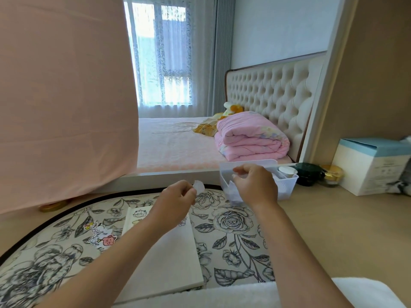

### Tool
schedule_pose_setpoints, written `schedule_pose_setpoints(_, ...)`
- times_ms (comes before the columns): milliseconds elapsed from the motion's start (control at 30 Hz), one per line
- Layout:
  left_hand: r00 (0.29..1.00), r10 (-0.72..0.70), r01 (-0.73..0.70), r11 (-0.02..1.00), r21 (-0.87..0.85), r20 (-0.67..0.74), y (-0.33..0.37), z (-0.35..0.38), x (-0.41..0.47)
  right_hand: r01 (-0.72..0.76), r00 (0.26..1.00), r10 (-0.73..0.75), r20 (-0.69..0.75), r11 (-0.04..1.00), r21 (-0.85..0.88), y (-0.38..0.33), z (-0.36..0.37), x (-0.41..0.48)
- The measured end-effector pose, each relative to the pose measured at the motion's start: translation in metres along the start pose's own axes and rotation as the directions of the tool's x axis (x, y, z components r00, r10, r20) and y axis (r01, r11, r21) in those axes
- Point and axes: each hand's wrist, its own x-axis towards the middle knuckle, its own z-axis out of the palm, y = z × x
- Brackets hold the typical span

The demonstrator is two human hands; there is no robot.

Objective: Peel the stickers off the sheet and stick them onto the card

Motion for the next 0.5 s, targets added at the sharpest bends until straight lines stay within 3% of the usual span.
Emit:
schedule_pose_setpoints(133, 0.998, -0.052, 0.049, 0.995, -0.088, -0.039, 0.0, -0.013, -0.009, 0.178, 0.976, -0.189, 0.106, 0.978, 0.11, -0.036, 0.005, -0.014)
schedule_pose_setpoints(300, 0.983, -0.171, 0.153, 0.963, -0.22, -0.064, -0.006, -0.042, -0.025, 0.391, 0.851, -0.422, 0.312, 0.906, 0.16, -0.08, 0.023, -0.043)
schedule_pose_setpoints(500, 0.957, -0.289, 0.276, 0.915, -0.294, 0.0, -0.015, -0.072, -0.05, 0.616, 0.753, -0.602, 0.265, 0.787, 0.037, -0.101, 0.043, -0.066)
